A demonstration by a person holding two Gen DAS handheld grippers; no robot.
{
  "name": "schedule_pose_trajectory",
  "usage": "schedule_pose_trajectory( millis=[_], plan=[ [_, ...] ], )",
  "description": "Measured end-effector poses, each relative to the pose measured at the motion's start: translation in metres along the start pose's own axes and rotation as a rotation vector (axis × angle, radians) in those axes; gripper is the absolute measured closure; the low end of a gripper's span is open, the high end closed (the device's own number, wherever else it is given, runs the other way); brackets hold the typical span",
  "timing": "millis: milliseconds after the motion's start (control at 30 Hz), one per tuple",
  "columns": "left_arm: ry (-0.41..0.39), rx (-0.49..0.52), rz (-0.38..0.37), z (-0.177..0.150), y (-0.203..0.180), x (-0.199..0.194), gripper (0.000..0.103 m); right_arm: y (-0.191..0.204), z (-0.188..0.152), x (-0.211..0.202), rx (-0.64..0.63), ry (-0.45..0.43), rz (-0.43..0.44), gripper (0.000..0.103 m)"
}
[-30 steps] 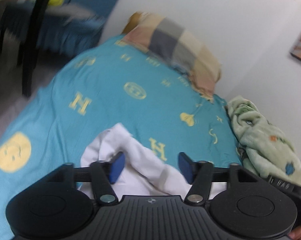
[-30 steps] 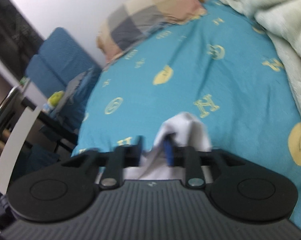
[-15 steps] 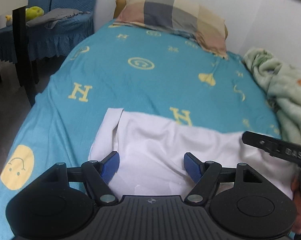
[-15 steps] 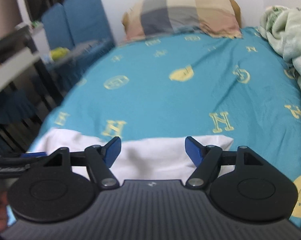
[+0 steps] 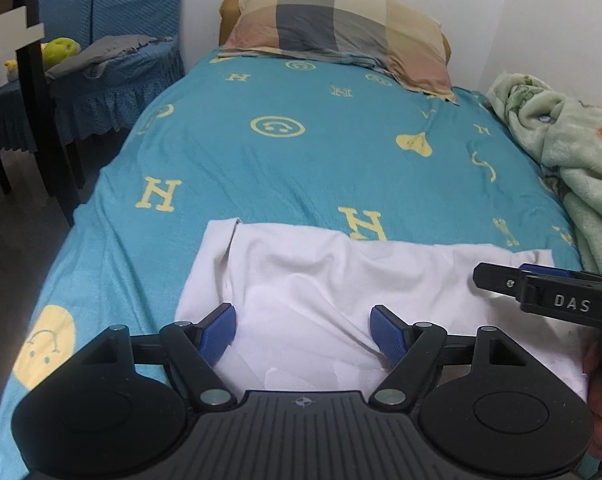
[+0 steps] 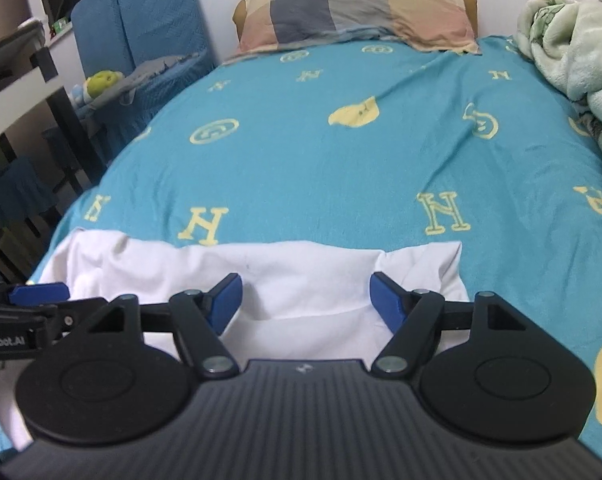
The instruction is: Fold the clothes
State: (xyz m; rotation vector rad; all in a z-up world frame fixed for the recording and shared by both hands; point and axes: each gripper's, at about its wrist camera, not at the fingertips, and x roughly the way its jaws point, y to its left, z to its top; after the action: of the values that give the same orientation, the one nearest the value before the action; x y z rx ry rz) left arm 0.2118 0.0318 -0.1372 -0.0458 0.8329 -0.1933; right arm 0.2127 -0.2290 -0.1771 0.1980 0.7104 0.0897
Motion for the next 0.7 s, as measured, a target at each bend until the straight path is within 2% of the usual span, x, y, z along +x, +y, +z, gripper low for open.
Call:
schedule_pose_trajectory(
  millis=[300,433,533,700],
  plan=[
    [-0.139,-0.023,-0.007,-0.001,-0.013,-0.093,0.024,0.006,0.004,-0.09,0.03,-0.113,0.026,0.03],
    [-0.204,0.005,0.001,-0.01,-0.028,-0.138,0.021,0.014,0.0,-0.127,0.017,-0.154,0.038,0.03],
    [-0.232,-0.016,-0.009,-0.025,-0.033,-0.169,0.019,0.019,-0.009,-0.154,0.002,-0.182,0.045,0.03],
    [-0.262,0.014,0.008,-0.049,-0.046,-0.21,0.008,0.021,-0.023,-0.19,0.011,-0.209,0.068,0.03]
  ],
)
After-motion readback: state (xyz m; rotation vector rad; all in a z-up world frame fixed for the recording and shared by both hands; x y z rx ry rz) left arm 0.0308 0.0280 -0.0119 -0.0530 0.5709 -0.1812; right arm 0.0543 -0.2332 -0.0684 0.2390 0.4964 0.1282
